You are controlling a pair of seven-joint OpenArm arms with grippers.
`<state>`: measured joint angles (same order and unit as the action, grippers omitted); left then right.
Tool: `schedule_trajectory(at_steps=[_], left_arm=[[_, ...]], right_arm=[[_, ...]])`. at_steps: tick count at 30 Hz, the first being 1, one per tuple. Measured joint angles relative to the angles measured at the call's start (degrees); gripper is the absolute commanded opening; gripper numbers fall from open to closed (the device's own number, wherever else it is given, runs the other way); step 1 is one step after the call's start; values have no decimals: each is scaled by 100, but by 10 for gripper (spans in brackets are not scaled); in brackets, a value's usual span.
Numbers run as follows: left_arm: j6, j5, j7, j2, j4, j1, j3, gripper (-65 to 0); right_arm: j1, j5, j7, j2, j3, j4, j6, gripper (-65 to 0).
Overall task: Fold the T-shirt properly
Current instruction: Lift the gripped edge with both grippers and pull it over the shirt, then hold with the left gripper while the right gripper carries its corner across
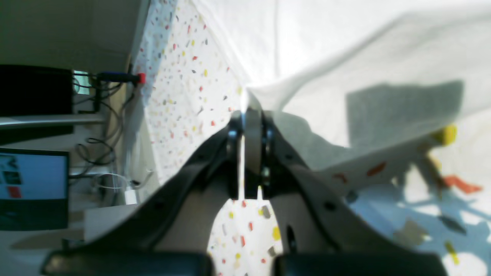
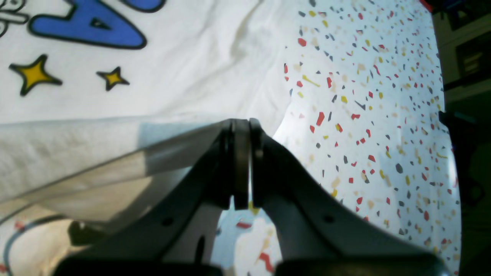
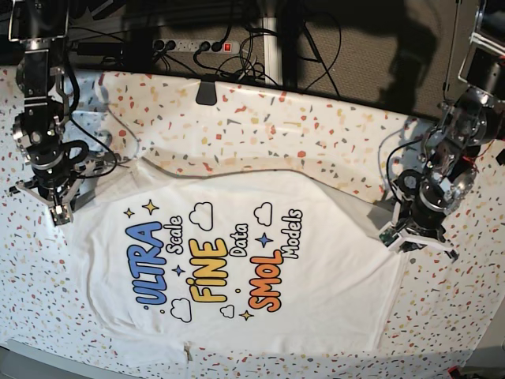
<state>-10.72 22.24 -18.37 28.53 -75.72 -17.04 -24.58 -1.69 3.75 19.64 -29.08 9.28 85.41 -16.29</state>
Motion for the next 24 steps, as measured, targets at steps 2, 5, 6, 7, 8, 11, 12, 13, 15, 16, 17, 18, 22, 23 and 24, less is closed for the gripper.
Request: schedule_trajectory(at_steps=[2,5,6,7,8,11,12,13,15,16,17,18,22,23,24], left_arm=[[-2,-83,44,-111,267,-166,-2,-650],[9,-85,87,-297,664,-461,0,-650],[7,-111,94,-367,787,-555,0,-650],[2,-122,114,-428,914,-647,0,-650],[7,-125,133,-485,1032,-737,0,-650],[4,-120,197,-621,1386,-966,0,-650],[4,-118,221,-658,1504,-1029,0,-650],[2,-111,306,-682,1624,-1086,0,-650],[4,-111,411,-713,1853,-1176,0,-650],[4,-107,396,-721,1945,-1200,0,-650],[13,-109,409,-728,1998,-1202,0,-650],[2,-111,426,-728,2031,-1202,0,-650],[7,-111,409,-728,2076,-1200,0,-650],[7,-111,413,-728,2076,-1202,0,-650],[7,-111,409,-730,2076,-1202,0,-650]], right_arm=[[168,-210,0,0,0,-57,-9,-650],[446,-463,-2,0,0,-201,-13,-650],[546,-450,-2,0,0,-299,-13,-650],[647,-435,-2,2,0,-407,-13,-650],[741,-444,-2,0,0,-516,-22,-650],[1012,-420,-2,0,2,-905,-96,-650],[1095,-424,2,0,2,-1036,-197,-650],[1182,-426,4,0,4,-1172,-291,-650],[1344,-415,26,0,-39,-1397,-369,-650],[1412,-413,35,0,-79,-1464,-413,-650],[1467,-409,42,-2,-144,-1499,-522,-650],[1484,-409,35,-15,-229,-1508,-570,-650],[1462,-358,55,-4,-564,-1502,-1493,-650],[1451,-341,96,2,-625,-1462,-1777,-650],[1451,-334,157,0,-675,-1412,-2087,-650]])
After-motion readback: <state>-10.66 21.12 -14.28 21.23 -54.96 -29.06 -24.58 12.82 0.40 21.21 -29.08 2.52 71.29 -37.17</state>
